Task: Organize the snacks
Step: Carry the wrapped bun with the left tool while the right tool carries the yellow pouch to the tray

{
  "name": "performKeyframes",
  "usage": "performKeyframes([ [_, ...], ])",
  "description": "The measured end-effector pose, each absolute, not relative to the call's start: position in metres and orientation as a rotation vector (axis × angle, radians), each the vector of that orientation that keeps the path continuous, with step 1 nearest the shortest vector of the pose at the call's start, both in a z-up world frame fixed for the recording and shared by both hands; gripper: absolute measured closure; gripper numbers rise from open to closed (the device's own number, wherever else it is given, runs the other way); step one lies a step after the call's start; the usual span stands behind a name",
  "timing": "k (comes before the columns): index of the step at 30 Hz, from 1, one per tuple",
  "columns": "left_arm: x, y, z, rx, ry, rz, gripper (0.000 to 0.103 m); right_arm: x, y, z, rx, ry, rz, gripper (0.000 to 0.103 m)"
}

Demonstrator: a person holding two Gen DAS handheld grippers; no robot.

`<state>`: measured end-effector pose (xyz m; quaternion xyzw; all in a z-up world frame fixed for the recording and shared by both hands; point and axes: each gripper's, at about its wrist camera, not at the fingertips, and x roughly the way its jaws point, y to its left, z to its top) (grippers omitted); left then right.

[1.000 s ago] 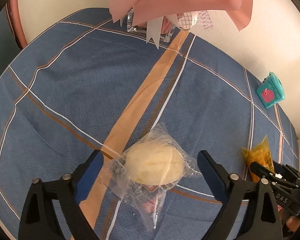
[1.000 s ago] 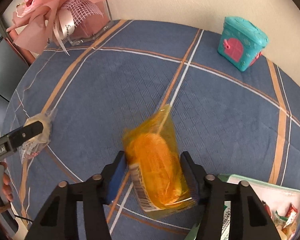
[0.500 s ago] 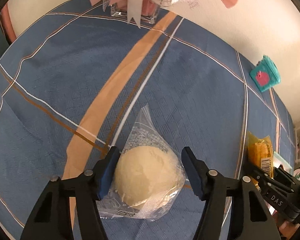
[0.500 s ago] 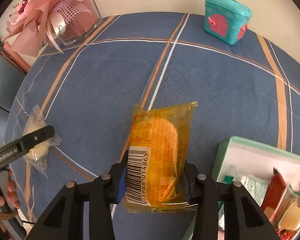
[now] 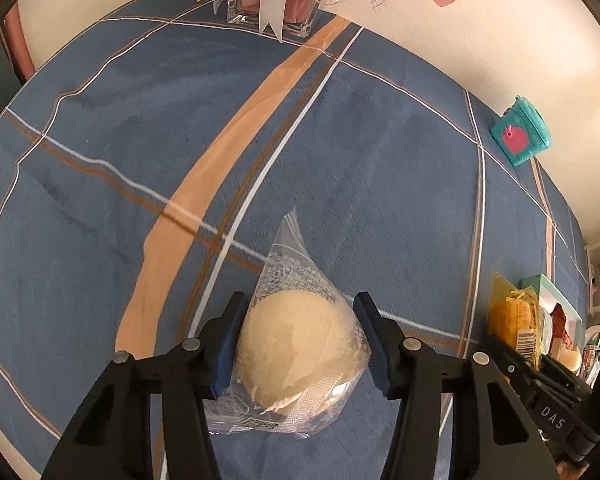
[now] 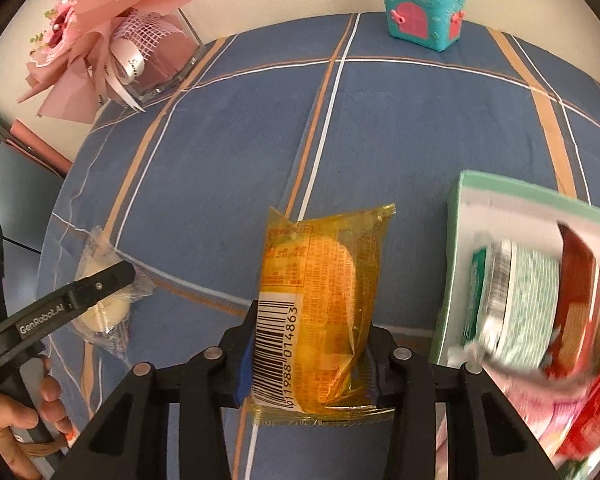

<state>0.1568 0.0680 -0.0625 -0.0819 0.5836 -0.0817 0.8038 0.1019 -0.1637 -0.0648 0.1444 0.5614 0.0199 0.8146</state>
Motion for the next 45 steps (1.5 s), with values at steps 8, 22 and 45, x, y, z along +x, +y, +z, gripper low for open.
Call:
performKeyframes([
  [8,0.126,0.072,-0.043,-0.203,1.220,-0.180,0.048,0.070,-0.160,-0.048,0.349,1.162,0.046,0.059],
  [22,0.087,0.039,0.008,-0.264,1.101,-0.212,0.048,0.021,-0.164,-0.012,0.370,1.074,0.023,0.059],
  [45,0.033,-0.095,0.023,-0.125,1.076,-0.402,0.048,-0.041,-0.290,0.009,0.484,1.006,-0.231,0.059],
])
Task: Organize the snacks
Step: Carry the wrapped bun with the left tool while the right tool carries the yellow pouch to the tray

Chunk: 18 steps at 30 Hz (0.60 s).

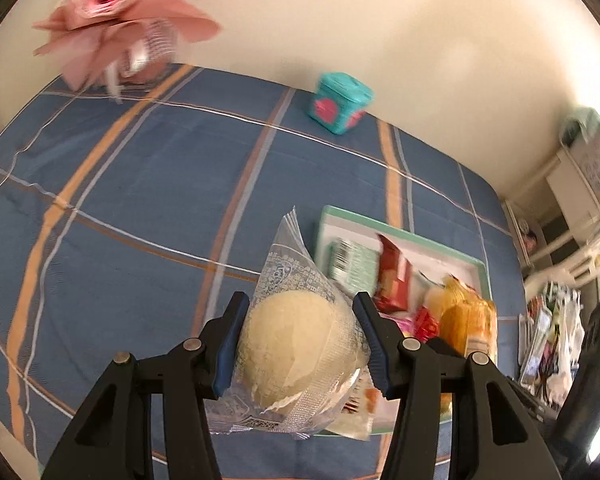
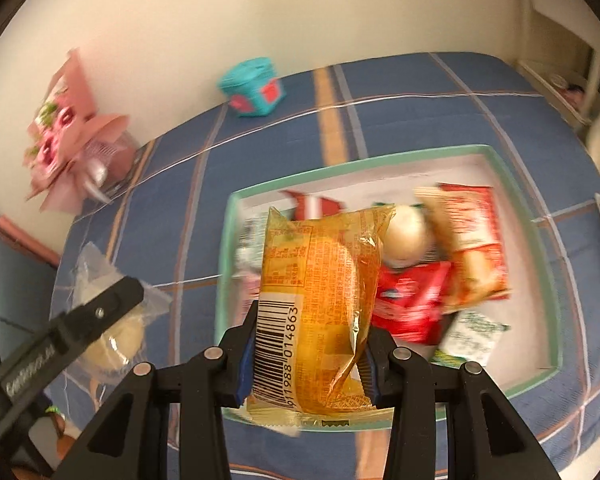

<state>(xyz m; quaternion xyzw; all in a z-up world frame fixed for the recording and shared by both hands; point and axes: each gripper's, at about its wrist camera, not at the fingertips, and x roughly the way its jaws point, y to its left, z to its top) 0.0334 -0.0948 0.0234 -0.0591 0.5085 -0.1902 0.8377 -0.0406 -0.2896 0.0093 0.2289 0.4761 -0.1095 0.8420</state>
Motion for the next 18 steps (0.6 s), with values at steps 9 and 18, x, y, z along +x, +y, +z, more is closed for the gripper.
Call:
performKeyframes([
  [9,0.017,-0.153,0.010,-0.071,1.115,-0.557,0.048,-0.062,-0.335,0.005,0.559,0.997,-0.335,0.059],
  [18,0.013,-0.170,-0.003,-0.052,1.148,-0.589,0.048,-0.064,-0.338,-0.001,0.570,1.007,-0.335,0.059],
])
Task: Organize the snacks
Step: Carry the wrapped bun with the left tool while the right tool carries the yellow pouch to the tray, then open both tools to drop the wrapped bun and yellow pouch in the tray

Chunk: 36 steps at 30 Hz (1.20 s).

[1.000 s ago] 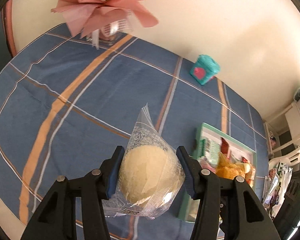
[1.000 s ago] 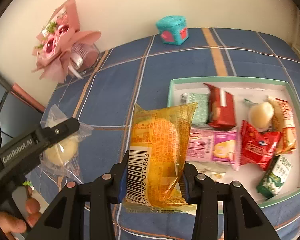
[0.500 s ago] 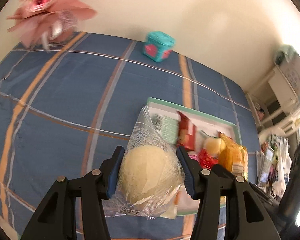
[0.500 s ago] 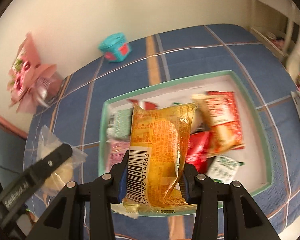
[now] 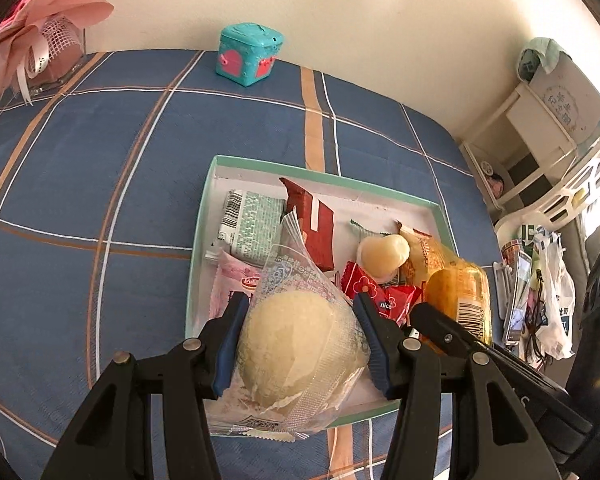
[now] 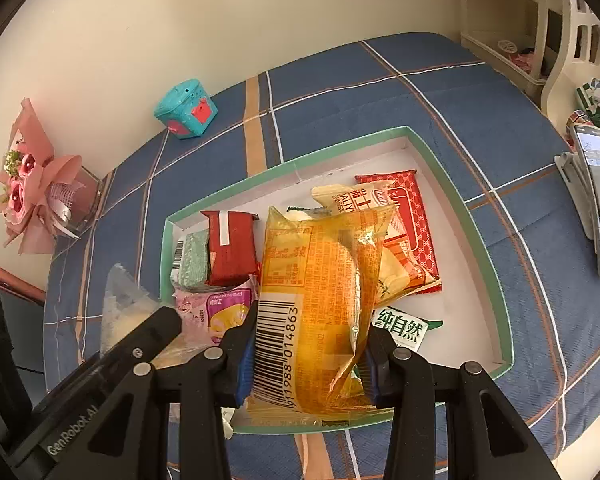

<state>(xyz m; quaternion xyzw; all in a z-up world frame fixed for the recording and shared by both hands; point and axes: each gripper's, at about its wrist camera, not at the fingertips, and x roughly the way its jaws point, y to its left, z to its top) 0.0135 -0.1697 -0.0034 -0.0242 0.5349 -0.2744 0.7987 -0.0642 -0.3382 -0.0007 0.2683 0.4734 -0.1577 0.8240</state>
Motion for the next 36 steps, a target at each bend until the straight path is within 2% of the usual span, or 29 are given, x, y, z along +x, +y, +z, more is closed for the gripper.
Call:
performKeyframes([
  [16,0.023,-0.168,-0.020,-0.138,1.222,-0.610,0.046,-0.059,-0.335,-0.016,0.566,1.055,-0.318,0.059],
  [19,0.024,-0.164,-0.019,-0.160,1.224,-0.615,0.037,-0.059,-0.335,-0.019,0.570,1.062,-0.318,0.059],
  [29,0.029,-0.150,-0.011,-0.142,1.219,-0.550,0.037,-0.055,-0.332,-0.021,0.556,1.077,-0.315,0.058],
  [31,0.029,-0.147,-0.008,-0.091,1.203,-0.509,0.036,-0.054,-0.331,-0.021,0.546,1.080,-0.318,0.055],
  [33,0.030,-0.145,-0.006,-0.043,1.187,-0.465,0.036,-0.053,-0.330,-0.021,0.530,1.082,-0.320,0.045],
  [36,0.031,-0.140,-0.005,0.017,1.169,-0.400,0.034,-0.052,-0.328,-0.020,0.512,1.080,-0.317,0.038],
])
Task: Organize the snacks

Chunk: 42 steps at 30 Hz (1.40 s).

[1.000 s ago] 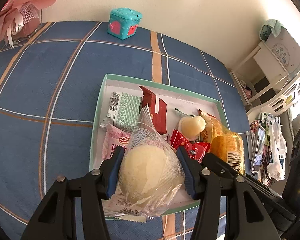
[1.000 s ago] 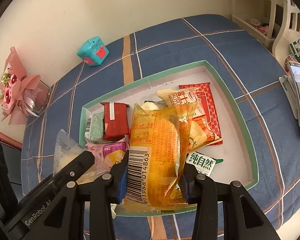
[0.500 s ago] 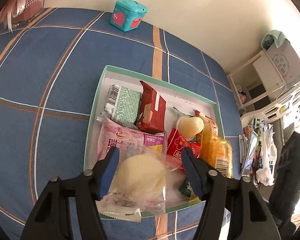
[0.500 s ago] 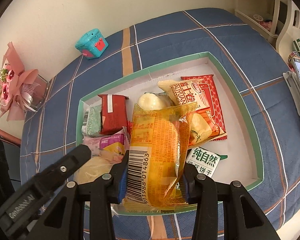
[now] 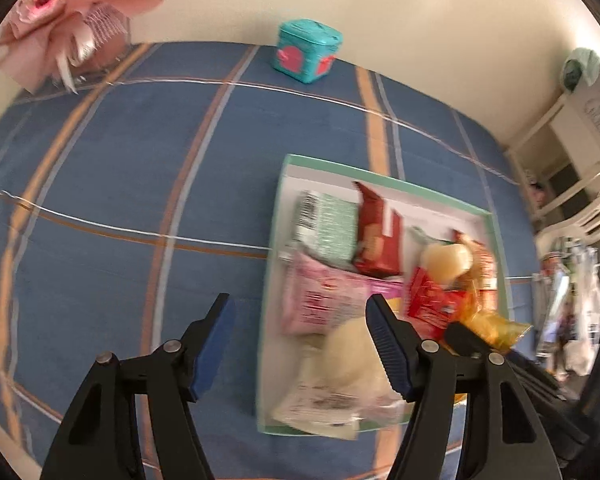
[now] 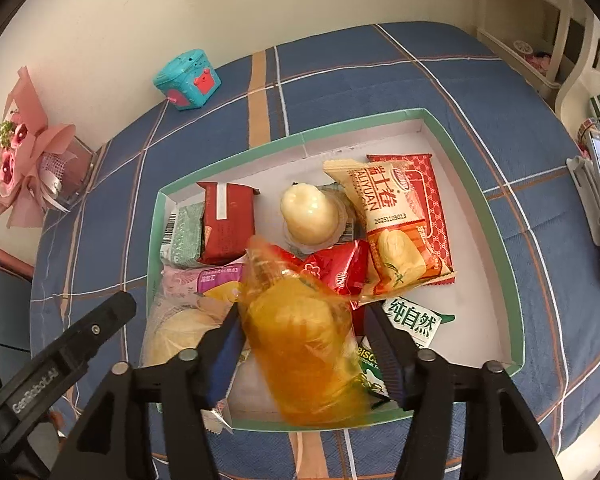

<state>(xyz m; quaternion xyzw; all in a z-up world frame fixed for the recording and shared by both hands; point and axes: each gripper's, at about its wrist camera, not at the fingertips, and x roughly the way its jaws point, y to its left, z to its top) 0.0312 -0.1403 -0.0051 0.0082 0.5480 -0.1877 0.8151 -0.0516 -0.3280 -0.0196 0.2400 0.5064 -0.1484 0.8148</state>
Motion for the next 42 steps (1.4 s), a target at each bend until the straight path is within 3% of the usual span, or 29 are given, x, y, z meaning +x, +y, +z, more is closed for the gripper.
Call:
performKeyframes([
  [3,0.033,-0.137,-0.006,0.058,1.160,-0.358,0.030,-0.050,-0.326,-0.019,0.485,1.083,-0.317,0.032],
  [5,0.035,-0.134,-0.007,0.076,1.150,-0.328,0.018,-0.049,-0.325,-0.019,0.472,1.084,-0.318,0.028],
  [7,0.036,-0.131,-0.006,0.086,1.136,-0.302,0.016,-0.049,-0.324,-0.018,0.459,1.081,-0.318,0.026],
  [15,0.038,-0.121,-0.004,0.140,1.077,-0.251,0.002,-0.049,-0.316,-0.014,0.389,1.057,-0.327,0.000],
  [42,-0.024,-0.062,0.026,0.274,1.002,-0.046,0.002,-0.104,-0.258,0.003,0.294,0.998,-0.294,0.000],
])
